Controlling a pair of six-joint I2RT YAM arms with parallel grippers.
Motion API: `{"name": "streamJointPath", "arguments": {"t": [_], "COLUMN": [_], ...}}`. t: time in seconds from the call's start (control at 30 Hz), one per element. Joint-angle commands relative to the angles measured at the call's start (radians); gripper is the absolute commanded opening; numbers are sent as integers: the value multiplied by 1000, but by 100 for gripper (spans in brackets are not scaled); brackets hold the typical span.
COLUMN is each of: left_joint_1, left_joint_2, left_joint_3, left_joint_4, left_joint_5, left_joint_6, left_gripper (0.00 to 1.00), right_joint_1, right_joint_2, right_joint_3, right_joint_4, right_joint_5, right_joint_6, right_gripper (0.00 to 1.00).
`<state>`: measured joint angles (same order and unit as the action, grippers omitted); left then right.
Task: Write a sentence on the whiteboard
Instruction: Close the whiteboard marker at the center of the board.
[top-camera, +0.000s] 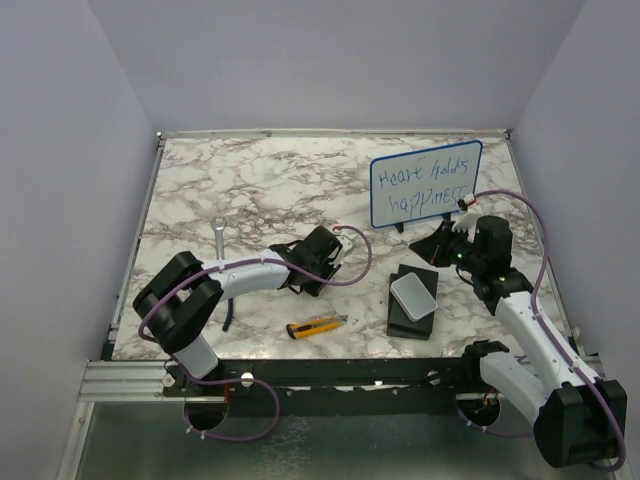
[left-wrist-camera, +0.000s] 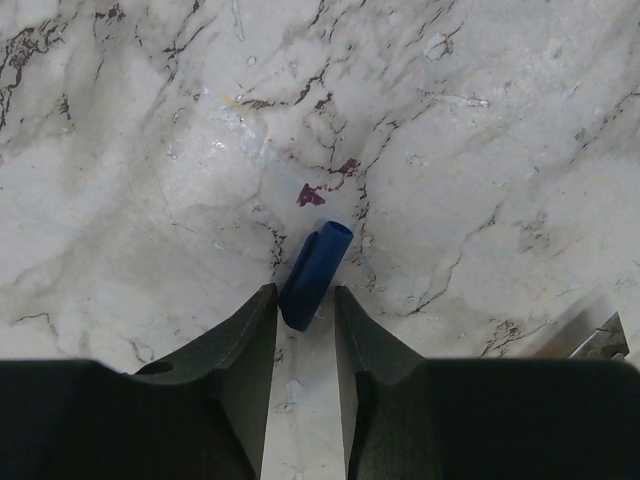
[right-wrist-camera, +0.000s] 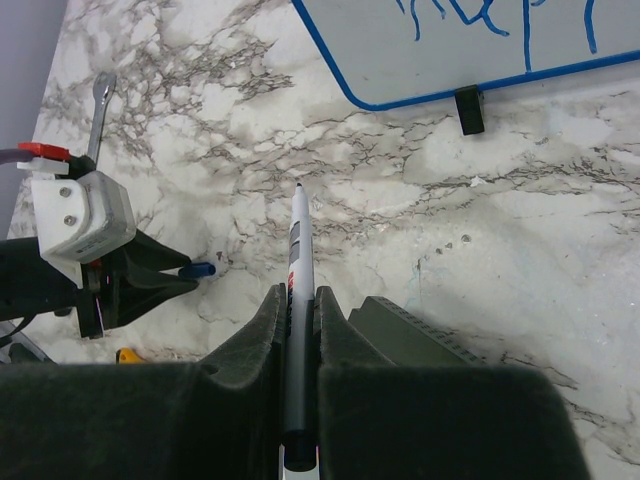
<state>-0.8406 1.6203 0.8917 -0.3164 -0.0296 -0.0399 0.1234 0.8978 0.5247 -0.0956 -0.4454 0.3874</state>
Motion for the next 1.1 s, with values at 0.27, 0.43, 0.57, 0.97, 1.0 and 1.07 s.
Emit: {"name": "streamJointPath", "arguments": {"t": [0.27, 0.43, 0.57, 0.97, 1.0, 1.07], "left_joint_1": [-40, -45, -46, -66, -76, -89], "left_joint_2": [31, -9, -130, -427, -437, -460], "left_joint_3": [7, 5, -23, -112, -115, -119], "left_joint_4": [11, 22, 54, 76, 74, 68], "left_joint_5": [25, -8, -42, 196, 202, 207], "left_joint_6": [6, 5, 24, 160, 168, 181], "left_gripper": [18, 0, 0, 0, 0, 0], "right_joint_1": [4, 4, 4, 4, 3, 4], "right_joint_2": [-6, 9, 40, 195, 206, 224], "right_joint_3": [-19, -14, 0, 214, 221, 221], "right_joint_4": [24, 22, 27, -123, -133, -135], "right_joint_5": [-7, -65, -156, -492, -517, -563], "right_joint_6": [-2, -5, 0, -23, -25, -20], "right_gripper": [1, 1, 1, 1, 1, 1]}}
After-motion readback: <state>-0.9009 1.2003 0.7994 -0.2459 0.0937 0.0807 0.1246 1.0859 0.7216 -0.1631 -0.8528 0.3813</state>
